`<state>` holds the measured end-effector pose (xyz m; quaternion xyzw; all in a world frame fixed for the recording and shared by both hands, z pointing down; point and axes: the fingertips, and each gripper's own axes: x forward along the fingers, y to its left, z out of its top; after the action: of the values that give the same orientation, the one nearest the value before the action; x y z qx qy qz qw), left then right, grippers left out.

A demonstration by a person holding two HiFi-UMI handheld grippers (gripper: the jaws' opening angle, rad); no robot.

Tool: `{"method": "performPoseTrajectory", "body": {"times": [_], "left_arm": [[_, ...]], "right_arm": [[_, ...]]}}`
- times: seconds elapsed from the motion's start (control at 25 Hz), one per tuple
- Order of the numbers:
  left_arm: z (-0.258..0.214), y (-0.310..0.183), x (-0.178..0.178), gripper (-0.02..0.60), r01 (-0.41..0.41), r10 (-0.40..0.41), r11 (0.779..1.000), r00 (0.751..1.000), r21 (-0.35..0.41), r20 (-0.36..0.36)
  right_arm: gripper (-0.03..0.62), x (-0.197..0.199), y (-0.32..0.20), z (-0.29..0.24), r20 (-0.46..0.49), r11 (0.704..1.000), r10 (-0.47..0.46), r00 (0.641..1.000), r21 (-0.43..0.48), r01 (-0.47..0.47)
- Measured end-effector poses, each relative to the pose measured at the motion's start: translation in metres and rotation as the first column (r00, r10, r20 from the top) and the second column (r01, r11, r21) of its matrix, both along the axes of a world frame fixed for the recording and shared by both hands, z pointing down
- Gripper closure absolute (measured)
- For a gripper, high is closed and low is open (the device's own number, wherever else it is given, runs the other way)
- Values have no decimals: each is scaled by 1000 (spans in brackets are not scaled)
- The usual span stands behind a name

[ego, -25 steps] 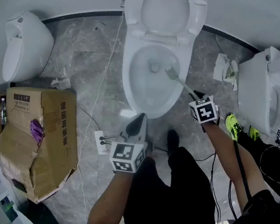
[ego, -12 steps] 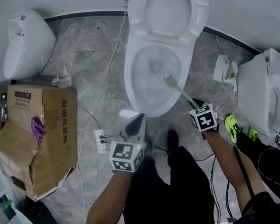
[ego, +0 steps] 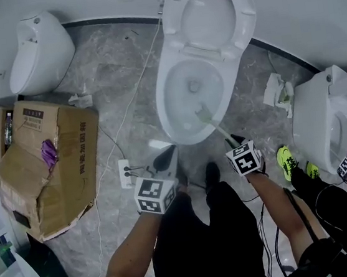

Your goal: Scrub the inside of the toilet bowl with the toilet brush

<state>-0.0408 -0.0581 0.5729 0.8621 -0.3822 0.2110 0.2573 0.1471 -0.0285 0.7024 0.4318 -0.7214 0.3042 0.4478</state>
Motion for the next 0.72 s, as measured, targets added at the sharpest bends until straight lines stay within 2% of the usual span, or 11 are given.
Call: {"method": "performPoseTrajectory", "body": {"times": [0.48, 0.72], "left_arm": [[-20, 27, -8, 574, 17, -17, 1000, 1000, -3, 23], [-35, 27, -17, 574, 40, -41, 999, 999, 12, 25]], "right_arm": [[488, -41, 16, -21, 58, 997, -67, 996, -20, 69], [488, -56, 11, -31, 93, 998, -62, 994, -18, 64]]}}
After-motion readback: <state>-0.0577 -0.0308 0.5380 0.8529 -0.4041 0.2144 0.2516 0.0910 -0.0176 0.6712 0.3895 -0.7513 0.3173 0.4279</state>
